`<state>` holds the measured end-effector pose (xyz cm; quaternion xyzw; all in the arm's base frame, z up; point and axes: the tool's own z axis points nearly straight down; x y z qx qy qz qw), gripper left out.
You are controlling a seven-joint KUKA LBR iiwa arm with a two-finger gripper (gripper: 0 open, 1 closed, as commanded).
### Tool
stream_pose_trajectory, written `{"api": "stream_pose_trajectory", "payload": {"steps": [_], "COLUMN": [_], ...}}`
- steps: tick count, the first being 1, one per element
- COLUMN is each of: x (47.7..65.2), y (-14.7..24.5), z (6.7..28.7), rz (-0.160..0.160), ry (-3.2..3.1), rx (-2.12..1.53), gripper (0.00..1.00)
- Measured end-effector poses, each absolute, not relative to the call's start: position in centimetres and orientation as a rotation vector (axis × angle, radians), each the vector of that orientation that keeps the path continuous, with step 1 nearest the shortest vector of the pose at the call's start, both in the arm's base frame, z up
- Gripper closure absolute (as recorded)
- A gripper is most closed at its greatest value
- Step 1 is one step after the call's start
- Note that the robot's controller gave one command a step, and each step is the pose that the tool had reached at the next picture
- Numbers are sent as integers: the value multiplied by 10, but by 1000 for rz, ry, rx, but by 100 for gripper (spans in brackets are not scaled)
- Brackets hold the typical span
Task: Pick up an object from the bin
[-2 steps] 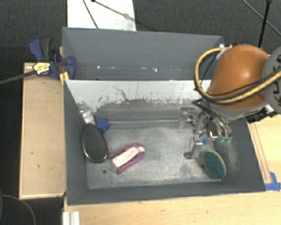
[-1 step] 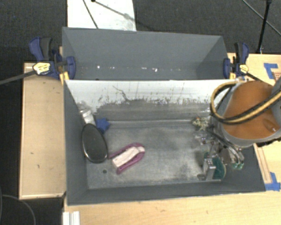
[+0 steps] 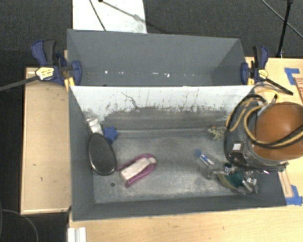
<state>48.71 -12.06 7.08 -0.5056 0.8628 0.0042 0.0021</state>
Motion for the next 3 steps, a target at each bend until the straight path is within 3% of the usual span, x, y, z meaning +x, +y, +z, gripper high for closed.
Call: {"api": "stream_pose_trajectory", "payload": {"steps": [1,2,3], "x": [581,576,558], "y": [-136,-142,-134], "z": [86,83,228], "rz": [38,31,-6], "ry": [2730,2742,2446], "rx": [-1539,-1546,-1963], "gripper": [0,100,100]}}
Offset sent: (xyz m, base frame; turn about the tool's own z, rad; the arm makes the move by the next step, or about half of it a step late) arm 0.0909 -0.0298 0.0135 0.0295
